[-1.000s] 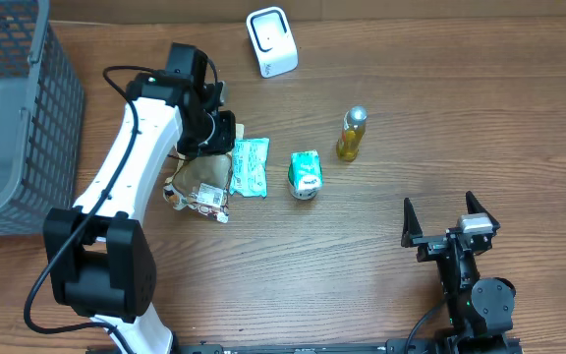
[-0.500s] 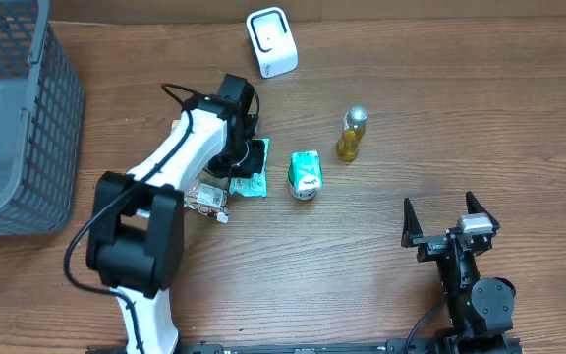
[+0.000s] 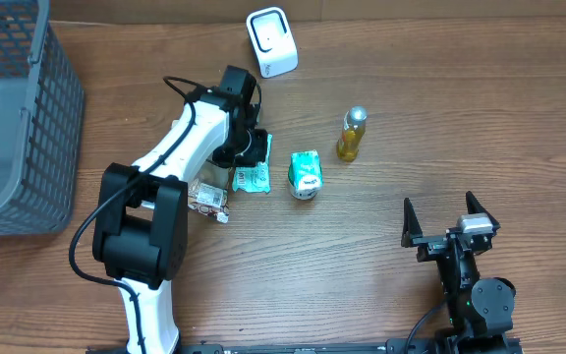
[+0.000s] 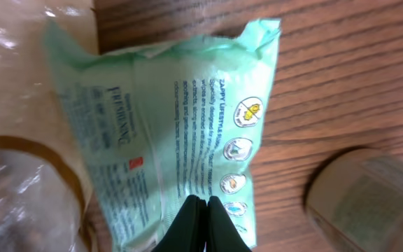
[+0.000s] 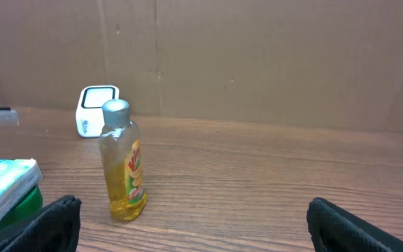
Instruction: Scan the item barcode
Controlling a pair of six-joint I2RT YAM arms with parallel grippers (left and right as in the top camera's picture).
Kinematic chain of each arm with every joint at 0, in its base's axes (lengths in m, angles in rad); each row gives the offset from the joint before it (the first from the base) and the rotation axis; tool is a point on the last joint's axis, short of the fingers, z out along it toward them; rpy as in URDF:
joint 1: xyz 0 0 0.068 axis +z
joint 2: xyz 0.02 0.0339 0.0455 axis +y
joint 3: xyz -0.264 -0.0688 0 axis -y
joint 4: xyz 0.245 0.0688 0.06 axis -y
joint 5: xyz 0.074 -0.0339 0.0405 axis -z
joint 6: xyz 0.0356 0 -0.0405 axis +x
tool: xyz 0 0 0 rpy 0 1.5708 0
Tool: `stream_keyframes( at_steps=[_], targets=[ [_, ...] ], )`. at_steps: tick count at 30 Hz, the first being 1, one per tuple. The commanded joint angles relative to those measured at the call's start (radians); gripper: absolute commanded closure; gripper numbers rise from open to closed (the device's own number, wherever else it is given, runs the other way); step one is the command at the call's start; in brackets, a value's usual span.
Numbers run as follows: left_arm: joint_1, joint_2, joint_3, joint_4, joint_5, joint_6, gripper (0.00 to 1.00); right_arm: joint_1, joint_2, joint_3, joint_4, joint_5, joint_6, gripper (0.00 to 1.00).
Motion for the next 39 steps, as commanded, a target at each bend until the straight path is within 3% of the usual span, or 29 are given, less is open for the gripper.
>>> stream_keyframes(
  at_steps=[1, 8, 15, 22, 26, 30, 39],
  targets=[
    [0.008, -0.052, 0.038, -0.066, -0.037, -0.055, 0.96, -0.001, -0.006, -0.01, 0.003, 0.001, -0.002, 0.0],
    [0.004, -0.043, -0.057, -0.089, -0.145, -0.095, 0.96, -0.001, -0.006, -0.01, 0.003, 0.001, -0.002, 0.0],
    [-0.008, -0.042, -0.239, 0.137, -0.145, -0.097, 0.96, -0.001, -0.006, -0.01, 0.003, 0.001, -0.002, 0.0],
    [-0.005, -0.095, -0.078, 0.017, -0.145, -0.08, 0.96, -0.001, -0.006, -0.01, 0.003, 0.001, -0.002, 0.0],
    [-0.007, -0.121, 0.012, 0.046, -0.147, -0.08, 0.95, -0.001, -0.006, -0.01, 0.003, 0.001, -0.002, 0.0],
    [-0.007, -0.098, -0.009, 0.124, -0.148, -0.108, 0.96, -0.001, -0.006, -0.01, 0.003, 0.001, -0.002, 0.0],
    [-0.025, 0.043, -0.029, 0.138, -0.14, -0.111, 0.96, -0.001, -0.006, -0.01, 0.003, 0.001, -0.002, 0.0]
  ],
)
